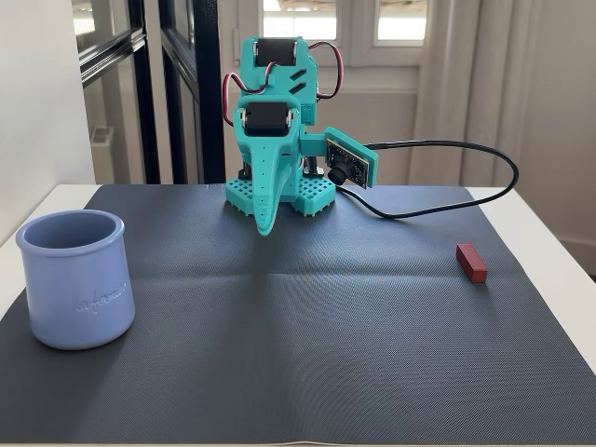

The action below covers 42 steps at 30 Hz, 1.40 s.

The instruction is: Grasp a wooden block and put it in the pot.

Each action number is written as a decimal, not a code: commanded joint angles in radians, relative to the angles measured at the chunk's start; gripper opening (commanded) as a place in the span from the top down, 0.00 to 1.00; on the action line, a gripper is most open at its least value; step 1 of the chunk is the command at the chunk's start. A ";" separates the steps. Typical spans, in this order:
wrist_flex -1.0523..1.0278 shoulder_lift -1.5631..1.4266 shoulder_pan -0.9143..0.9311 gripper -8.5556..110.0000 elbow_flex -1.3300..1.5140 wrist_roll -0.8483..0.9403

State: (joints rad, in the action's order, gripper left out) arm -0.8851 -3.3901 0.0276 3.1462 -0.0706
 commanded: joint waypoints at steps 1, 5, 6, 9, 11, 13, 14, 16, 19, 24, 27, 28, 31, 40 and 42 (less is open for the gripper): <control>-0.002 -0.006 -0.005 0.93 -0.003 -0.008; -0.002 -0.006 -0.005 0.93 -0.003 -0.008; -0.002 -0.006 -0.005 0.93 -0.003 -0.008; -0.002 -0.006 -0.005 0.93 -0.003 -0.008; -0.002 -0.006 -0.006 0.93 -0.003 -0.003; 0.000 -0.005 -0.006 0.93 -0.003 0.000; 0.000 -0.003 -0.006 0.93 -0.006 0.000; 0.006 0.018 -0.008 0.93 -0.009 -0.008; 0.020 0.103 -0.032 0.93 -0.054 -0.008; 0.018 0.308 -0.091 0.93 -0.227 -0.009; 0.011 0.428 -0.147 0.93 -0.359 -0.009; 0.011 0.463 -0.170 0.93 -0.402 -0.011; 0.011 0.552 -0.232 0.93 -0.514 -0.021; 0.011 0.764 -0.374 0.93 -0.675 -0.531; 0.011 0.798 -0.403 0.93 -0.690 -0.678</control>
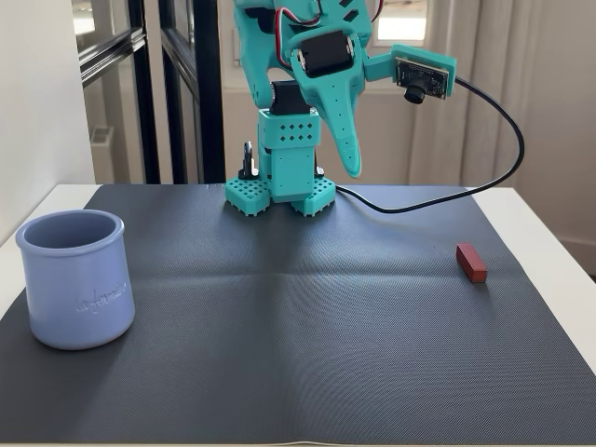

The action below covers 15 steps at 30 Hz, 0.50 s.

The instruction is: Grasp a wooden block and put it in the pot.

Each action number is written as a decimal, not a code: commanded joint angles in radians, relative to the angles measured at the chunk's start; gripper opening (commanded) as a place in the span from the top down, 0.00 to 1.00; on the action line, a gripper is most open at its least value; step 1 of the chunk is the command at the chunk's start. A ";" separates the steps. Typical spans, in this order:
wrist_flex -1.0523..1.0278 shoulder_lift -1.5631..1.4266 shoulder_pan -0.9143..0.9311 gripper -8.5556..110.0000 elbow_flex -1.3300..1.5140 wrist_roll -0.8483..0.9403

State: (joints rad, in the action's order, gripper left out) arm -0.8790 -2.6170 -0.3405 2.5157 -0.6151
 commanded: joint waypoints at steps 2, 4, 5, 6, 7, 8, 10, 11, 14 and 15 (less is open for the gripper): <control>0.003 0.063 -0.061 0.93 -0.084 -0.267; 0.003 0.109 -0.091 0.93 -0.120 -0.397; 0.005 0.133 -0.104 0.93 -0.140 -0.462; 0.006 0.156 -0.110 0.93 -0.161 -0.525; 0.005 0.178 -0.114 0.93 -0.179 -0.581; 0.005 0.199 -0.115 0.93 -0.193 -0.632; 0.005 0.235 -0.117 0.93 -0.209 -0.716; 0.005 0.250 -0.117 0.93 -0.209 -0.753; 0.003 0.295 -0.109 0.93 -0.204 -0.845; 0.003 0.313 -0.104 0.93 -0.206 -0.870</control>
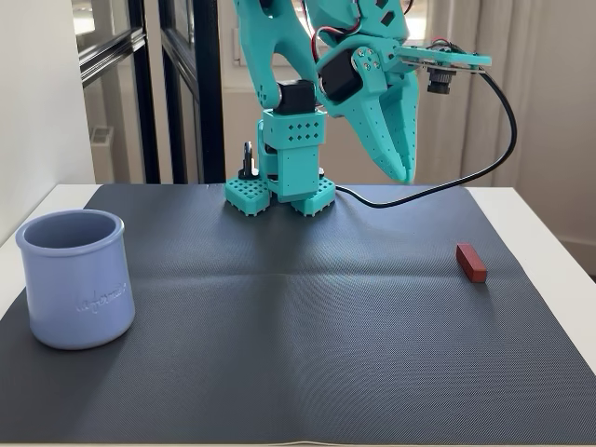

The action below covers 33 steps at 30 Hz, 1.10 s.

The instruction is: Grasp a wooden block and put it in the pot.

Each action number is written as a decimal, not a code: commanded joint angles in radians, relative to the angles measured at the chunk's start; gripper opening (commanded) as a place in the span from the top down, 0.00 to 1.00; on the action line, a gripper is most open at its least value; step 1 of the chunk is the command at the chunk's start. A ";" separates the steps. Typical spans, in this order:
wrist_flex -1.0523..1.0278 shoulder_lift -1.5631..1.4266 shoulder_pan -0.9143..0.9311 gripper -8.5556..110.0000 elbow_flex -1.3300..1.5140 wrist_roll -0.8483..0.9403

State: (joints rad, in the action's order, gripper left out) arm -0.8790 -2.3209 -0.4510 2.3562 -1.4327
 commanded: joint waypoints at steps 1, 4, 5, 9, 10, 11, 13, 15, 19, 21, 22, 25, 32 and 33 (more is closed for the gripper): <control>0.003 0.040 0.008 0.93 -0.049 -0.071; 0.012 0.126 0.018 0.93 -0.057 -0.129; 0.009 0.158 0.023 0.93 -0.067 -0.149; 0.003 0.284 0.078 0.93 -0.160 -0.175; 0.003 0.314 0.091 0.93 -0.192 -0.175; 0.003 0.344 0.104 0.93 -0.224 -0.175; 0.003 0.402 0.121 0.93 -0.296 -0.176; 0.003 0.453 0.124 0.93 -0.362 -0.176; 0.000 0.517 0.104 0.93 -0.420 -0.189; -0.021 0.520 0.075 0.93 -0.425 -0.247; -0.041 0.520 0.051 0.93 -0.423 -0.284; -0.106 0.517 -0.025 0.93 -0.416 -0.383; -0.158 0.474 -0.187 0.93 -0.383 -0.514; -0.158 0.466 -0.202 0.93 -0.364 -0.558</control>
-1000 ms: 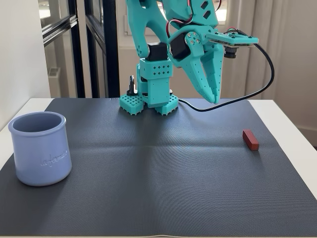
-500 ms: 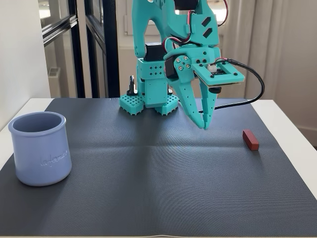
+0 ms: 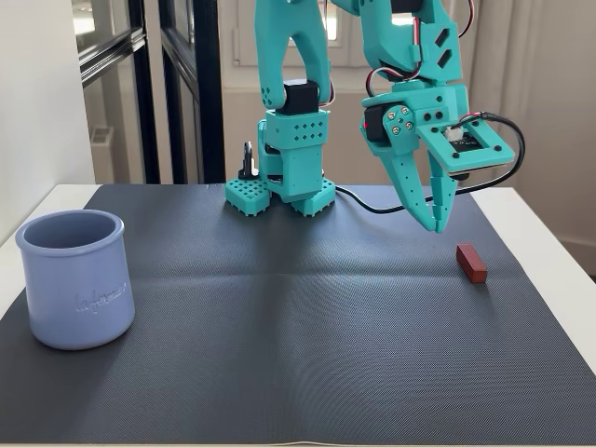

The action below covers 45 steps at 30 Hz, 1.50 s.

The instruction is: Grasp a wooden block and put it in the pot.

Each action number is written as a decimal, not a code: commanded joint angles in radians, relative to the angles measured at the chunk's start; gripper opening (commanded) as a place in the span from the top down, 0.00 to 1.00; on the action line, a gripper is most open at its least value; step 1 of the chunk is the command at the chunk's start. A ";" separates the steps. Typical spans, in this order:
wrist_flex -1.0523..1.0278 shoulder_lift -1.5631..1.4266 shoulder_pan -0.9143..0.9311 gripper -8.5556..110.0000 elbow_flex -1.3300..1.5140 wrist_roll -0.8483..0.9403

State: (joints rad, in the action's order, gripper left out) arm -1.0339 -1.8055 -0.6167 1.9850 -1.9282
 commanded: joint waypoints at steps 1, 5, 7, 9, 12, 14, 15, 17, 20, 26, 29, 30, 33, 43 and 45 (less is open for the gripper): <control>-0.003 -0.057 -0.054 0.93 0.031 -0.107; 0.006 -0.080 -0.155 0.93 0.098 -0.302; 0.006 -0.080 -0.199 0.93 0.107 -0.399; 0.006 -0.078 -0.236 0.93 0.103 -0.462; 0.006 -0.077 -0.273 0.93 0.098 -0.535; 0.006 -0.077 -0.279 0.93 0.106 -0.563; 0.006 -0.077 -0.281 0.93 0.109 -0.571; 0.006 -0.075 -0.282 0.93 0.110 -0.571; 0.006 -0.074 -0.293 0.87 0.110 -0.571; 0.008 -0.015 -0.336 0.71 0.098 -0.572; 0.051 0.051 -0.350 0.71 0.075 -0.574; 0.072 0.067 -0.353 0.71 0.067 -0.574; 0.107 0.117 -0.370 0.71 0.046 -0.572; 0.117 0.236 -0.400 0.71 -0.052 -0.584; 0.120 0.256 -0.413 0.71 -0.074 -0.601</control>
State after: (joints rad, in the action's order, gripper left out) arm -0.9250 -1.5524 -1.0124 1.9696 -2.5127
